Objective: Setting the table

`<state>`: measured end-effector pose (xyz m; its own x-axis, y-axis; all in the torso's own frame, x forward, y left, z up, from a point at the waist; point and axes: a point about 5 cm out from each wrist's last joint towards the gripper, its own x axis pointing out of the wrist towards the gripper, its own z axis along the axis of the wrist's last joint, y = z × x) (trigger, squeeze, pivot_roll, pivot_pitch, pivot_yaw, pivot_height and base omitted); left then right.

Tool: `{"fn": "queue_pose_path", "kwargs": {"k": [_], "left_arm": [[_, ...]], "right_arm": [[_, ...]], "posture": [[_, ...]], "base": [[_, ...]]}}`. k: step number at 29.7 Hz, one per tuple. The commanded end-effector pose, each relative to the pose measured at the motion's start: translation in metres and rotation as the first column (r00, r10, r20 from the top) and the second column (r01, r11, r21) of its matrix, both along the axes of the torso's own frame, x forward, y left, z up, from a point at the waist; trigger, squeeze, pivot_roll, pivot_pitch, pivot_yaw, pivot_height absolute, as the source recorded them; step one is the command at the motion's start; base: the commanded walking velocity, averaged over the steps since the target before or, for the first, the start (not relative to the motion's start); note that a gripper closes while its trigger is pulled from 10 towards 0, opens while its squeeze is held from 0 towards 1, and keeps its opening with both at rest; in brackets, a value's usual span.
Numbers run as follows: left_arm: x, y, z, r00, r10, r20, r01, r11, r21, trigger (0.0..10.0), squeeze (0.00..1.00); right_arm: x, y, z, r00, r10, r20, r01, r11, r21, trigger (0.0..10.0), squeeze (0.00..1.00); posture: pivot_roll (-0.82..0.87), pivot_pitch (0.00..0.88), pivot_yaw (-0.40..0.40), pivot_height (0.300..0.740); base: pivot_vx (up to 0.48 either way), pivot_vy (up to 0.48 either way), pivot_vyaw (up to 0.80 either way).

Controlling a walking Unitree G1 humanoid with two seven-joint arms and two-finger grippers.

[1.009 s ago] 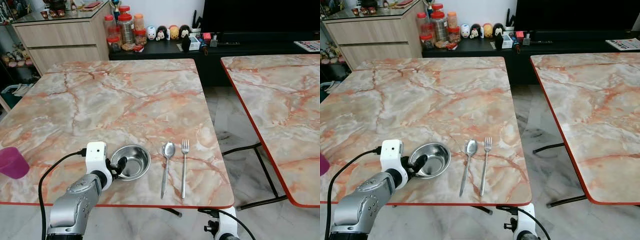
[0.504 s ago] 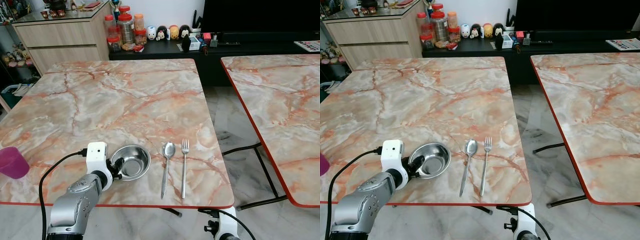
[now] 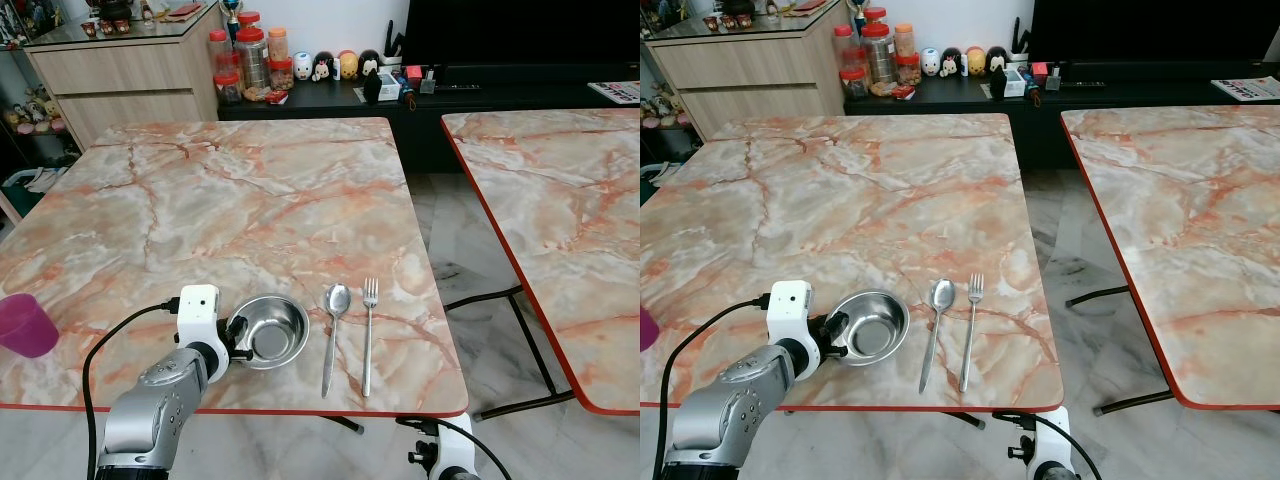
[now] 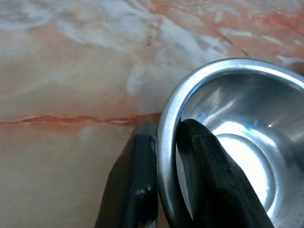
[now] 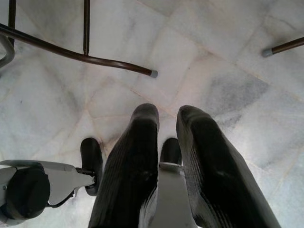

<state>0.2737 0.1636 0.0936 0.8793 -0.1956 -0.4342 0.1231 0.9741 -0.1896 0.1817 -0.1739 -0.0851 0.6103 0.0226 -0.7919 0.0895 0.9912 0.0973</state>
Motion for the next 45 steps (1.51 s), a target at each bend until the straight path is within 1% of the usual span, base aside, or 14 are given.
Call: {"fn": "queue_pose_path", "kwargs": {"k": [1, 6, 8, 11, 14, 16, 17, 18, 19, 25, 29, 32, 37, 45], "left_arm": [[-0.002, 0.001, -0.004, 1.000, 0.005, -0.027, -0.005, 1.000, 0.017, 0.0, 0.00], [-0.001, 0.002, 0.002, 0.999, 0.041, 0.005, -0.041, 0.999, -0.032, 0.0, 0.00], [0.003, 0.004, 0.012, 0.993, 0.093, 0.072, -0.083, 0.987, -0.134, 0.0, 0.00], [0.008, 0.007, 0.025, 0.975, 0.150, 0.161, -0.117, 0.973, -0.199, 0.0, 0.00], [0.013, 0.006, 0.045, 0.941, 0.221, 0.257, -0.125, 0.931, -0.344, 0.0, 0.00], [0.014, 0.006, 0.049, 0.932, 0.237, 0.274, -0.120, 0.915, -0.384, 0.0, 0.00], [0.015, 0.005, 0.051, 0.929, 0.239, 0.284, -0.110, 0.908, -0.404, 1.4, 0.00], [0.015, 0.005, 0.053, 0.922, 0.250, 0.294, -0.107, 0.898, -0.426, 6.7, 0.00], [0.016, 0.004, 0.054, 0.920, 0.253, 0.298, -0.103, 0.892, -0.439, 10.0, 0.00], [0.022, 0.002, 0.059, 0.887, 0.332, 0.322, -0.139, 0.855, -0.499, 10.0, 0.00], [0.034, -0.001, 0.067, 0.842, 0.416, 0.343, -0.197, 0.830, -0.522, 10.0, 0.00], [0.038, -0.004, 0.069, 0.836, 0.396, 0.380, -0.202, 0.866, -0.457, 10.0, 0.00], [0.047, -0.011, 0.075, 0.824, 0.394, 0.408, -0.197, 0.874, -0.445, 10.0, 0.00], [0.048, -0.004, 0.074, 0.806, 0.411, 0.426, -0.224, 0.878, -0.423, 10.0, 0.00]], "right_arm": [[0.003, 0.001, 0.001, 1.000, -0.006, 0.005, 0.006, 1.000, 0.008, 10.0, 0.00], [0.003, 0.001, 0.001, 1.000, -0.005, 0.005, 0.004, 1.000, 0.009, 10.0, 0.00], [0.003, 0.000, 0.001, 1.000, -0.004, 0.004, 0.004, 1.000, 0.007, 10.0, 0.00], [0.002, -0.001, 0.001, 1.000, -0.003, 0.003, 0.003, 1.000, 0.006, 10.0, 0.00], [0.003, -0.003, 0.002, 1.000, -0.001, 0.005, 0.001, 1.000, 0.004, 10.0, 0.00], [0.003, -0.003, 0.002, 1.000, -0.002, 0.006, 0.002, 1.000, 0.003, 10.0, 0.00], [0.003, -0.004, 0.002, 1.000, -0.002, 0.006, 0.002, 1.000, 0.003, 10.0, 0.00], [0.003, -0.004, 0.002, 1.000, -0.002, 0.006, 0.002, 1.000, 0.002, 10.0, 0.00], [0.003, -0.005, 0.002, 1.000, -0.002, 0.006, 0.002, 1.000, 0.001, 10.0, 0.00], [0.003, -0.008, 0.002, 1.000, 0.002, 0.005, -0.002, 1.000, -0.007, 10.0, 0.00], [0.005, -0.009, 0.003, 1.000, 0.008, 0.009, -0.008, 1.000, -0.013, 10.0, 0.00], [0.007, -0.010, 0.004, 1.000, 0.009, 0.014, -0.009, 1.000, -0.015, 10.0, 0.00], [0.009, -0.011, 0.005, 1.000, 0.006, 0.021, -0.006, 1.000, -0.019, 10.0, 0.00], [0.007, -0.011, 0.005, 1.000, 0.002, 0.015, -0.001, 1.000, -0.019, 10.0, 0.00]], "posture": [[0.09, 0.000, 0.036, 0.740], [0.10, 0.000, 0.028, 0.740], [0.10, 0.000, 0.025, 0.740], [0.09, 0.000, 0.021, 0.740], [0.09, 0.000, 0.017, 0.740], [0.09, 0.000, 0.015, 0.740], [0.09, 0.000, 0.013, 0.740], [0.09, 0.000, 0.011, 0.740], [0.09, 0.000, 0.008, 0.740], [0.08, 0.000, 0.000, 0.740], [0.07, 0.000, -0.006, 0.740], [0.06, 0.000, -0.008, 0.740], [0.05, 0.000, -0.002, 0.740], [0.05, 0.000, -0.002, 0.740]], "base": [[0.000, 0.000, 0.00], [0.000, 0.000, 0.00], [0.000, 0.000, 0.00], [0.000, 0.000, 0.00], [0.000, 0.000, 0.00], [0.000, 0.000, 0.00], [0.000, 0.000, 0.00], [0.000, 0.000, 0.00], [0.000, 0.000, 0.00], [0.000, 0.000, 0.00], [0.000, 0.000, 0.00], [0.000, -0.349, 0.00], [0.000, -0.480, 0.00], [0.000, -0.475, 0.00]]}}
